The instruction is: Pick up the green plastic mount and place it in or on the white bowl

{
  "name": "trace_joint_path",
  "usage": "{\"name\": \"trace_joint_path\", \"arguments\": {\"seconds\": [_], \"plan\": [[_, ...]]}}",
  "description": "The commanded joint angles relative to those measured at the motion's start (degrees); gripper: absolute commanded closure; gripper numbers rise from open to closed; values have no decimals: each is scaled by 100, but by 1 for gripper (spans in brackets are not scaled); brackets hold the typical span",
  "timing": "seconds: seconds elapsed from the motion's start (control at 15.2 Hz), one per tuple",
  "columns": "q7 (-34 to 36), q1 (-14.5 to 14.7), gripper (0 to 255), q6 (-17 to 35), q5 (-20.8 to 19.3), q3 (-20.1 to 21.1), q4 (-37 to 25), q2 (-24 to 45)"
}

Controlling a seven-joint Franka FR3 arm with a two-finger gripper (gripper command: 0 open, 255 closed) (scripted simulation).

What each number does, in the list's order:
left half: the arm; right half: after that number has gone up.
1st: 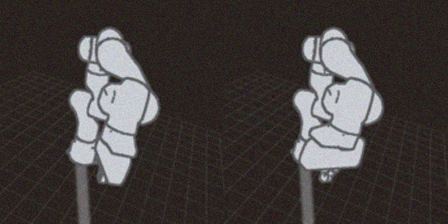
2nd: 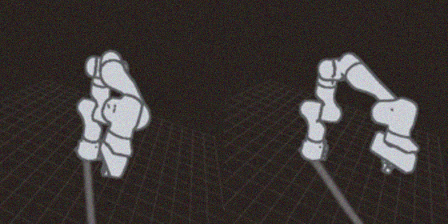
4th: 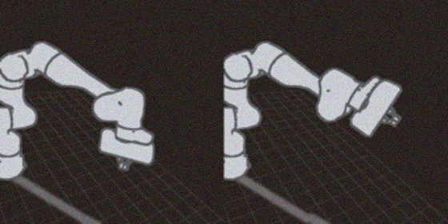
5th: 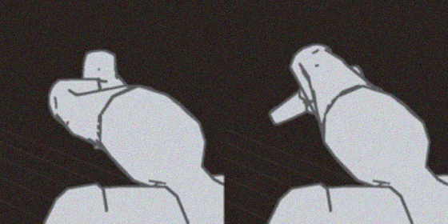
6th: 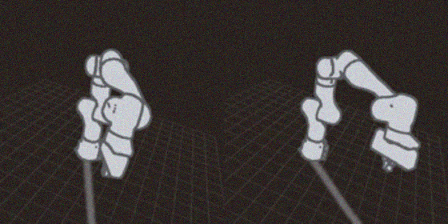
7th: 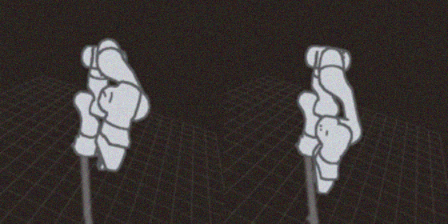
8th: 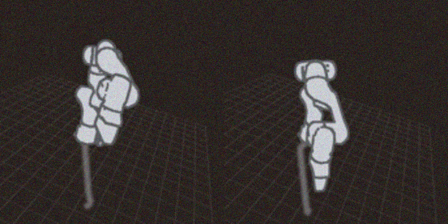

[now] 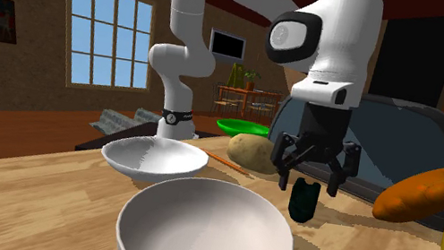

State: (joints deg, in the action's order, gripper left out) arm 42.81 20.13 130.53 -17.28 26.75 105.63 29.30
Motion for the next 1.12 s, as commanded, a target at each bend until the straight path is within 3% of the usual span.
{"name": "trace_joint_path", "arguments": {"seconds": [0.0,0.59,1.06], "plan": [[0,0,255,0,0,0,0,0],[0,0,255,1,0,0,0,0],[-126,-87,255,-394,199,124,-100,-323]]}}
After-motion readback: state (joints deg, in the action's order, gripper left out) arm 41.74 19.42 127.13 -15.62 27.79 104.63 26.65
